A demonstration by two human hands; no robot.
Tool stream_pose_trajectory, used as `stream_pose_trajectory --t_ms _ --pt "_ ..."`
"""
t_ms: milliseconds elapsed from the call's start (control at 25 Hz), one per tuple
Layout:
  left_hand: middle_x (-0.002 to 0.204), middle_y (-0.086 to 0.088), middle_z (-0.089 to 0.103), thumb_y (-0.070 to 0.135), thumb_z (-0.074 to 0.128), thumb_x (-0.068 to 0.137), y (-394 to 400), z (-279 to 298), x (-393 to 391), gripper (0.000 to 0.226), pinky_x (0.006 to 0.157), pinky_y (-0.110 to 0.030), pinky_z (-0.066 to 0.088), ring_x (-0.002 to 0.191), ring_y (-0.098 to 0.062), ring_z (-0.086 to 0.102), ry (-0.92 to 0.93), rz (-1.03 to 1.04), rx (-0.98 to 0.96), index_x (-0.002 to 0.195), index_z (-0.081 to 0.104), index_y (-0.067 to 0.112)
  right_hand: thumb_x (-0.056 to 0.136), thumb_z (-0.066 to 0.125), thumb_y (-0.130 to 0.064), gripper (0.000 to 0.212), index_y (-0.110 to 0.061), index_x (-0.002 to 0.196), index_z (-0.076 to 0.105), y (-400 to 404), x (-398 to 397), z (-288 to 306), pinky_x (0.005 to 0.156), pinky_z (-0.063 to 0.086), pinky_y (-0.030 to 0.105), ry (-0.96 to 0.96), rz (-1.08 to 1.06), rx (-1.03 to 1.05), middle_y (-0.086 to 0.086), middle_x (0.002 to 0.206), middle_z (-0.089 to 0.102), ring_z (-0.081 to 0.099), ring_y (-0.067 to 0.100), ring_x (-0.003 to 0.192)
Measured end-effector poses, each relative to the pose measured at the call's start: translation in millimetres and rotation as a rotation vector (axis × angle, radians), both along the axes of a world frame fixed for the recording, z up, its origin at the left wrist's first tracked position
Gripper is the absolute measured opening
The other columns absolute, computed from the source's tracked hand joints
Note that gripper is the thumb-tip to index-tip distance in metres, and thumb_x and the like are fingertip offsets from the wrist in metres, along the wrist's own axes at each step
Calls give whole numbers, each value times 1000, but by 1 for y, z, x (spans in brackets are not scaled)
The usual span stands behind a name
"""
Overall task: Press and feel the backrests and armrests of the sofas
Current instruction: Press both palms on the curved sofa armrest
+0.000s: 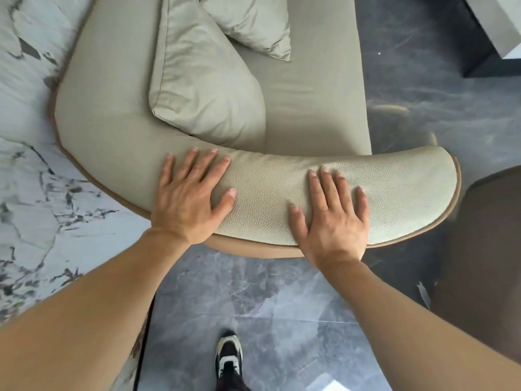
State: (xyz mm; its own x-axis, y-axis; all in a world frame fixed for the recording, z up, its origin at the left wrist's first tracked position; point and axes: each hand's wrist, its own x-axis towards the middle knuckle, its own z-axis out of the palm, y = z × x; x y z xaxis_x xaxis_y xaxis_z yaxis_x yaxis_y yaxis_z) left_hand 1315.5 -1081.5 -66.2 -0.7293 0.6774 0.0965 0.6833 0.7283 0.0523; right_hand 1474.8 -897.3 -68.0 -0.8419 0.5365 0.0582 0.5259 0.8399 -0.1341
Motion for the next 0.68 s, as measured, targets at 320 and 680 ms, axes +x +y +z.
stream_pose_trajectory --t_ms 320,680 --pt "152 2 36 59 28 86 8 4 -2 65 117 -53 8 143 -24 22 -24 42 11 144 33 31 90 22 -59 71 -19 148 31 8 -6 2 116 11 52 -9 10 21 3 156 31 22 25 145" --pt "154 3 34 60 26 87 25 6 -20 65 117 -53 8 144 -23 19 -41 46 -13 145 31 31 90 25 -58 71 -17 147 35 25 -26 2 114 16 54 -9 13 36 4 154 35 27 26 143"
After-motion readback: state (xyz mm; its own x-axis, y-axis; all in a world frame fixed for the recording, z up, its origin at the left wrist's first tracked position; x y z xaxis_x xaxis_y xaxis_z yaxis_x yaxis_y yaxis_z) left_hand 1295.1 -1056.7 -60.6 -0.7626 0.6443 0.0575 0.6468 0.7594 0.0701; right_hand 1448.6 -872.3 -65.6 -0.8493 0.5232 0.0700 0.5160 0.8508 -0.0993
